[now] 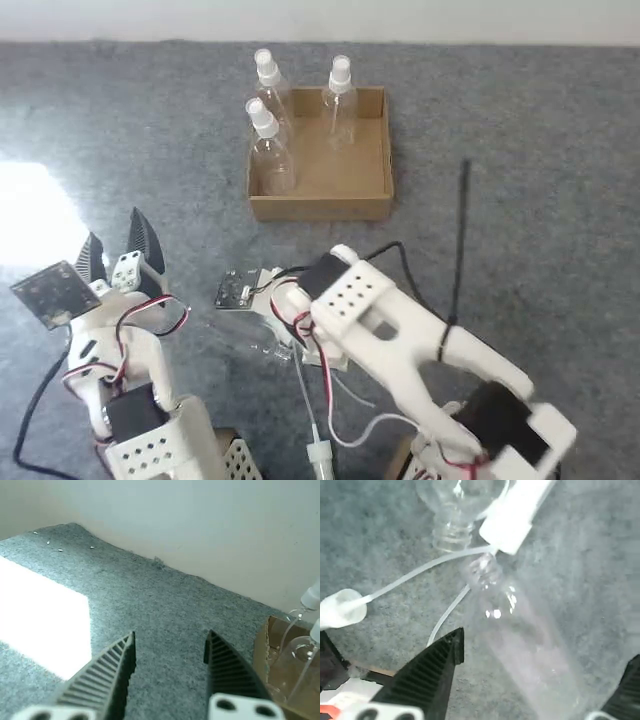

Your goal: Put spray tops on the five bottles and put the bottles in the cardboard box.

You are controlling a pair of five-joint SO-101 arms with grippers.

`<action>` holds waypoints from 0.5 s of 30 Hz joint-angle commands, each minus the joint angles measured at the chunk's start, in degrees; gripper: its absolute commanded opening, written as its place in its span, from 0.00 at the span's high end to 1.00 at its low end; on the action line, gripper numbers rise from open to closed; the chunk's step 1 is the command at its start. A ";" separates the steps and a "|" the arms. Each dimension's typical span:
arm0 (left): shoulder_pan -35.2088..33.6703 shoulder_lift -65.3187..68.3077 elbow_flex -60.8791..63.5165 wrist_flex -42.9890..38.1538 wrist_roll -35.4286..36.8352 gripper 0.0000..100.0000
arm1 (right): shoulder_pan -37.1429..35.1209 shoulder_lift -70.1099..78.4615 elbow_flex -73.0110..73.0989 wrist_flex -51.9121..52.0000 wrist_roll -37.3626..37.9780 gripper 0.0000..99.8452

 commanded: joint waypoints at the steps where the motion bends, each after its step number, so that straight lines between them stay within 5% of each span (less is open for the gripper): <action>1: -0.18 -0.53 -0.66 -1.41 0.26 0.79 | 0.84 3.65 -0.88 -2.33 0.70 0.55; 4: -0.18 -0.53 -0.66 -1.41 0.26 0.79 | 3.30 5.49 -2.02 -2.33 0.70 0.57; 15: -0.18 -0.53 -0.66 -1.41 0.26 0.79 | 9.45 10.86 -6.24 -2.42 0.62 0.88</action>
